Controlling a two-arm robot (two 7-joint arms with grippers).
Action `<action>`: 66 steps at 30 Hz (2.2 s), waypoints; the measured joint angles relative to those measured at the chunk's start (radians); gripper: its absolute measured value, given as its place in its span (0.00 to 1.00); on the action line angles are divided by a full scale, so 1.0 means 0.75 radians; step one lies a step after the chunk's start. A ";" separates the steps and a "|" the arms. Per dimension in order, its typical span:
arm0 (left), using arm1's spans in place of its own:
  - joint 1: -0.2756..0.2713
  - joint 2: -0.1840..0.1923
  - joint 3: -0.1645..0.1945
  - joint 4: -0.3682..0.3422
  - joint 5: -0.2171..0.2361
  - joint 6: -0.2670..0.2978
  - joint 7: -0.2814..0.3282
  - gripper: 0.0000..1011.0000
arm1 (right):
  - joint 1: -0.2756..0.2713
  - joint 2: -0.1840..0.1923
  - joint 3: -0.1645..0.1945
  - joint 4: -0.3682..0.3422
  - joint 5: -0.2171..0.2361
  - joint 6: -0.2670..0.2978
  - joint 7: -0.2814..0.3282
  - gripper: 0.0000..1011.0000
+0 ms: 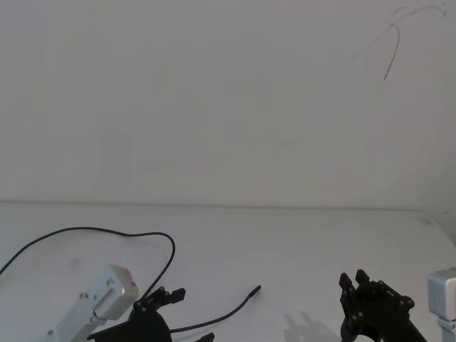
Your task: Pick up the data cable with the one hand.
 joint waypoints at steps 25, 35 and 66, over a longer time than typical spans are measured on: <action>-0.044 -0.101 0.030 0.153 0.076 -0.013 0.038 0.99 | 0.000 0.000 0.000 0.000 0.000 0.000 0.000 0.25; -0.121 -0.109 0.066 0.207 0.168 -0.039 0.007 0.99 | 0.000 0.000 0.000 0.000 0.000 0.000 0.000 0.25; -0.259 -0.118 0.140 0.347 0.317 -0.026 -0.082 0.73 | 0.000 0.000 0.000 0.000 0.000 0.000 0.000 0.25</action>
